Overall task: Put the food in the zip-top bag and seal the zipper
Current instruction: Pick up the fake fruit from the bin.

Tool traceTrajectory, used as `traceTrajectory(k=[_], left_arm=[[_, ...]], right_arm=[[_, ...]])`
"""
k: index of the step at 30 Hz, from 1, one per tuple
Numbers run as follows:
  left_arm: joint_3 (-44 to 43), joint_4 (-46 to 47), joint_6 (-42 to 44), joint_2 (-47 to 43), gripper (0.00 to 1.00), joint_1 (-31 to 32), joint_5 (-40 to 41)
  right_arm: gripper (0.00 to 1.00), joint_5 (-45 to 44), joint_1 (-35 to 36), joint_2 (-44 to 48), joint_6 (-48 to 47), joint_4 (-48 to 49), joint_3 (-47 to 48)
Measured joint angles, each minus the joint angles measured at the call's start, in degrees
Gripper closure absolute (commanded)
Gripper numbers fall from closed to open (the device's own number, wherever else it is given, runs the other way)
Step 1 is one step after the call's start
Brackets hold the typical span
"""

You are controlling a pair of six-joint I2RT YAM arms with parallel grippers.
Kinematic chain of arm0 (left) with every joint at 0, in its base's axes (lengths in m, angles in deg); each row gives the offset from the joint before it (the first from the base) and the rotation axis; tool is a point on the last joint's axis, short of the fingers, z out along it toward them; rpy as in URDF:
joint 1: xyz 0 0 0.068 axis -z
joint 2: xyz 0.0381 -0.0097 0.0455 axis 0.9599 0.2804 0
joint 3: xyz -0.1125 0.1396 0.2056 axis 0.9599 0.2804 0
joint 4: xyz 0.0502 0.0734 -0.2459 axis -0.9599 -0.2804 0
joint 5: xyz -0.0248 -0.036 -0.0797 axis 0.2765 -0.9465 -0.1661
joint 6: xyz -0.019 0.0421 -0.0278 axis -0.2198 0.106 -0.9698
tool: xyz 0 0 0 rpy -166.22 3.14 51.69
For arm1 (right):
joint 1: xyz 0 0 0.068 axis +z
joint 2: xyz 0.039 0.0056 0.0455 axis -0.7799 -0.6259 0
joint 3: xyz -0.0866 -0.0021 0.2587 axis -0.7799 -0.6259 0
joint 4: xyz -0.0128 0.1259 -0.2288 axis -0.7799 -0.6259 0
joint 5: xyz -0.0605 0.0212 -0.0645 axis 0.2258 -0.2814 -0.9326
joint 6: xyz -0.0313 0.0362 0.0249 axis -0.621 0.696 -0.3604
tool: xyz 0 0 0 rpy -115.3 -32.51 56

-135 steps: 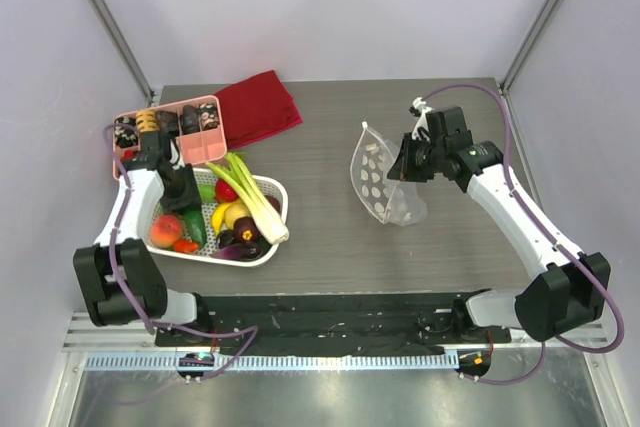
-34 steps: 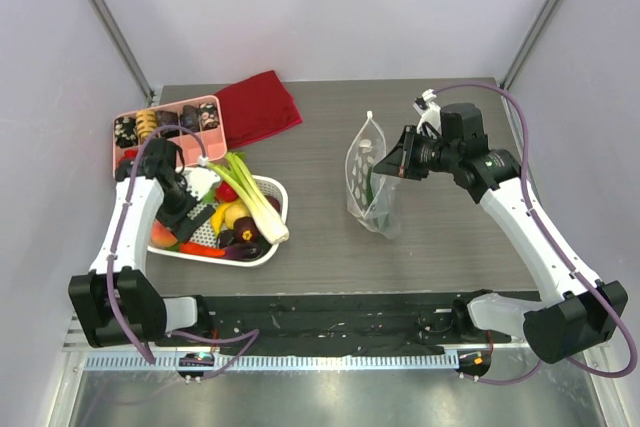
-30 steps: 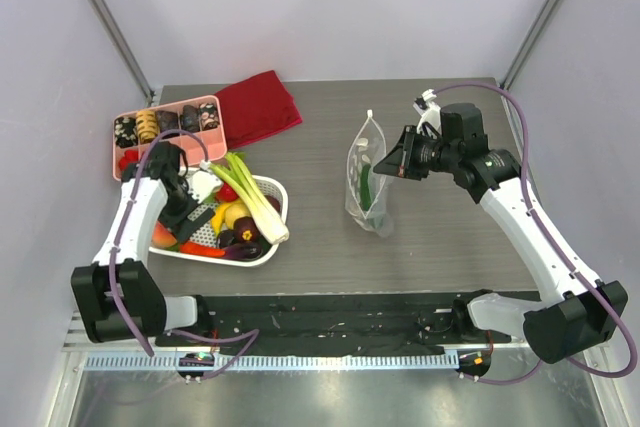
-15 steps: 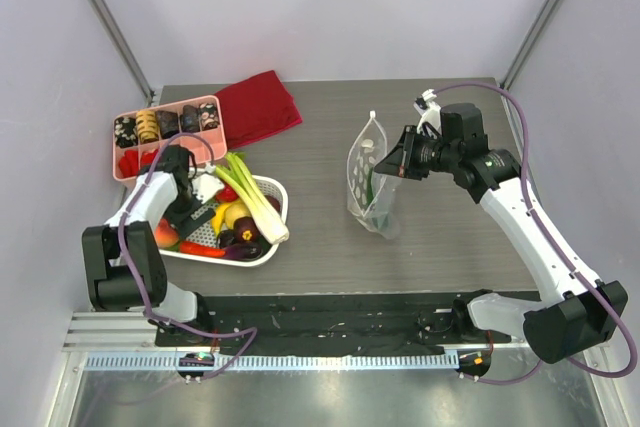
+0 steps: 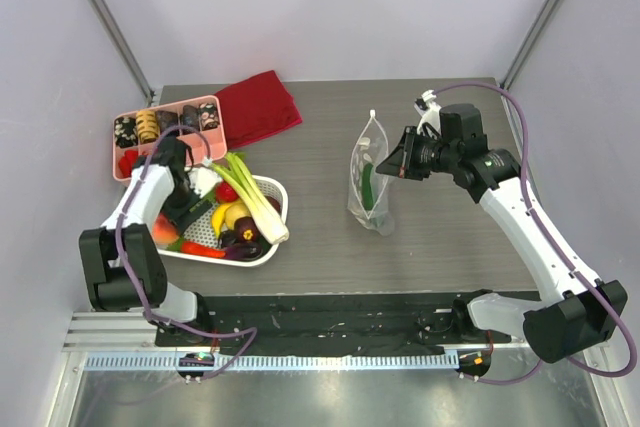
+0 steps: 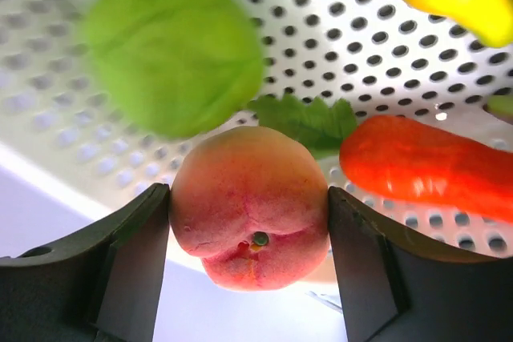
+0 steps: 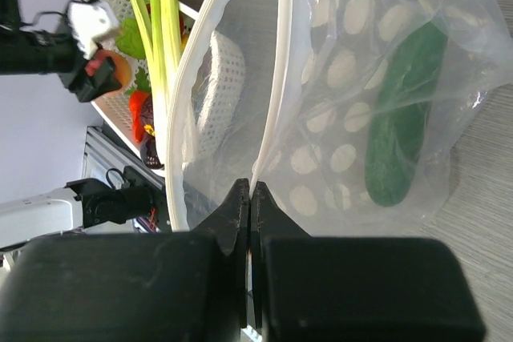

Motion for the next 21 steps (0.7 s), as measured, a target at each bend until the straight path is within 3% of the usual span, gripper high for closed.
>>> traceTrajectory(k=[6,10,16,21], left_arm=[[-19.32,-9.57,-5.44,-0.76,0.55,1.07,-5.16],[-33.9,-15.06,-10.05,-0.72,0.55,5.42,-11.45],[-54.1,-15.67,-22.32,1.51,0.55,22.6,-24.87],[-54.58,-5.4,-33.9,1.75,0.55,36.11,-34.56]], right_arm=[[0.99,-0.15,0.0,0.0,-0.13,-0.07,0.0],[0.99,-0.15,0.0,-0.02,-0.13,-0.07,0.0],[0.99,0.28,0.0,-0.02,-0.15,-0.04,0.0],[0.99,0.26,0.0,0.0,-0.31,-0.02,-0.22]])
